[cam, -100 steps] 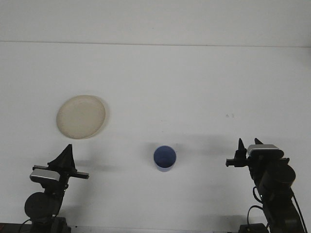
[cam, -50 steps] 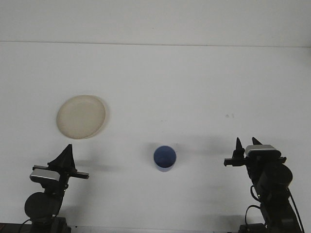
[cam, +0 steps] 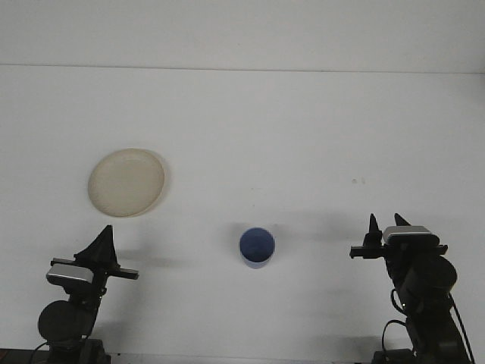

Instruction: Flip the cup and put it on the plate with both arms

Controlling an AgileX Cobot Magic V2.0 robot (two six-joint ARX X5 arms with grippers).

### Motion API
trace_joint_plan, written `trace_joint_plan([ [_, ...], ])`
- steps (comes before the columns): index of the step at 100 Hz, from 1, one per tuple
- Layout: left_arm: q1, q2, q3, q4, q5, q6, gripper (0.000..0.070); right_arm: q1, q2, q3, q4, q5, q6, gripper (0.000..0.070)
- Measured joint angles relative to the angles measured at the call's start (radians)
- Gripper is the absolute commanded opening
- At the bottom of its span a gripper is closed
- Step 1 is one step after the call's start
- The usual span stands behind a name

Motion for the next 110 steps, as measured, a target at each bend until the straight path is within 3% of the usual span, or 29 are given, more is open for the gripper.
trace_joint_plan([
  [30, 0.0, 0.001, 0.011, -0.014, 0.0, -0.006, 0.0012, 0.0, 0.0, 0.0, 0.005, 0.0, 0.0, 0.0347],
  [51, 0.0, 0.085, 0.201, -0.142, 0.0, -0.131, 0.0012, 0.0, 0.0, 0.0, 0.005, 0.0, 0.0, 0.0347],
  [70, 0.0, 0.285, 0.452, -0.324, 0.0, -0.169, 0.0012, 0.0, 0.0, 0.0, 0.006, 0.0, 0.0, 0.0347],
  [86, 0.0, 0.51, 0.724, -0.526, 0.0, -0.16, 0.0012, 0.0, 0.0, 0.0, 0.006, 0.0, 0.0, 0.0347],
  [110, 0.0, 0.81, 1.067, -0.863, 0.0, -0.069, 0.0012, 0.0, 0.0, 0.0, 0.007, 0.0, 0.0, 0.0347],
])
